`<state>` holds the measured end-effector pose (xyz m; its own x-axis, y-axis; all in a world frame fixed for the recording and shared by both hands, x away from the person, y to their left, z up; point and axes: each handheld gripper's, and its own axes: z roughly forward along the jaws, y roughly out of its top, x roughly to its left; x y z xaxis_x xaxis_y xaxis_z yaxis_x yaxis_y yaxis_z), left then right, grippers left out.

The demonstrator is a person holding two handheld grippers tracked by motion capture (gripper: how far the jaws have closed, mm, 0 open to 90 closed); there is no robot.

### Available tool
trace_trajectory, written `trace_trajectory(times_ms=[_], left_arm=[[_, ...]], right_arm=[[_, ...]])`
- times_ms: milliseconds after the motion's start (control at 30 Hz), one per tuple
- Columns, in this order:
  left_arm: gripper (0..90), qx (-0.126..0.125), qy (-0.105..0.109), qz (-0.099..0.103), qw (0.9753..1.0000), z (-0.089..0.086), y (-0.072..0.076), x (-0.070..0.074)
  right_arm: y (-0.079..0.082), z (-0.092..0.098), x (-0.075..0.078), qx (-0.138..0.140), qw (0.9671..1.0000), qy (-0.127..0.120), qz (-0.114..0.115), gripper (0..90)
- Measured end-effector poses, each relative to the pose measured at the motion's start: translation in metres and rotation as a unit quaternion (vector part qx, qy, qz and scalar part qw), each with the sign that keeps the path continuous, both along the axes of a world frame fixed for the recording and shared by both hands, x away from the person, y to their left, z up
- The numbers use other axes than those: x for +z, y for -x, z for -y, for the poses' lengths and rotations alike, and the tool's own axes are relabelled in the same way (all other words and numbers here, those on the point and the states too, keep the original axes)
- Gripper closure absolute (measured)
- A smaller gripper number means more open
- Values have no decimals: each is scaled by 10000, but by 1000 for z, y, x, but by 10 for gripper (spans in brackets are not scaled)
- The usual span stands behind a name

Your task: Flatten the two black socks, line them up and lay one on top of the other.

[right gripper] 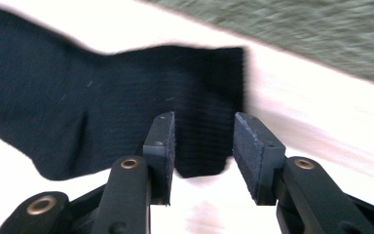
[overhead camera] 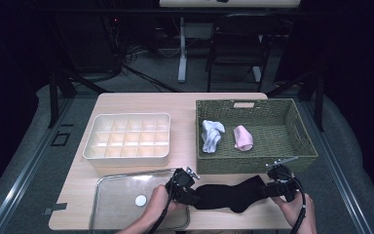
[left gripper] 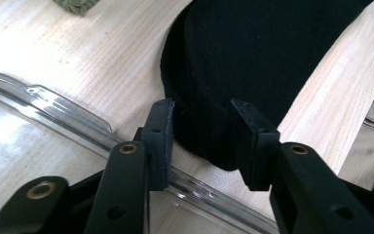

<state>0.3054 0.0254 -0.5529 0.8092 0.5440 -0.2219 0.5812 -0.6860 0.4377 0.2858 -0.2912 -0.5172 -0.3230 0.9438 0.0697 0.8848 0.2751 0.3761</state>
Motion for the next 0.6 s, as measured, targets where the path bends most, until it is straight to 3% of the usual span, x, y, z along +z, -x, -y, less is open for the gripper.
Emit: trace_trajectory(times_ms=[100, 200, 267, 400, 533, 600], left_arm=[[592, -6, -37, 8, 10000, 2, 1, -2], [601, -47, -68, 50, 10000, 3, 2, -2], [615, -46, -75, 71, 9999, 3, 2, -2], [650, -69, -49, 136, 9999, 3, 3, -3], [686, -44, -35, 192, 9998, 3, 4, -4], [701, -49, -33, 200, 9998, 3, 4, -4]], right_arm=[[-2, 8, -7, -266, 9995, 129, 145, 584], [-7, 13, -17, -284, 9996, 53, -45, 562], [-8, 13, -22, -365, 9993, -104, 11, 558], [-11, 15, -27, -287, 9993, -170, -146, 544], [-12, 15, -29, -293, 9990, -246, -251, 601], [-11, 11, -31, -371, 9985, -360, -159, 627]])
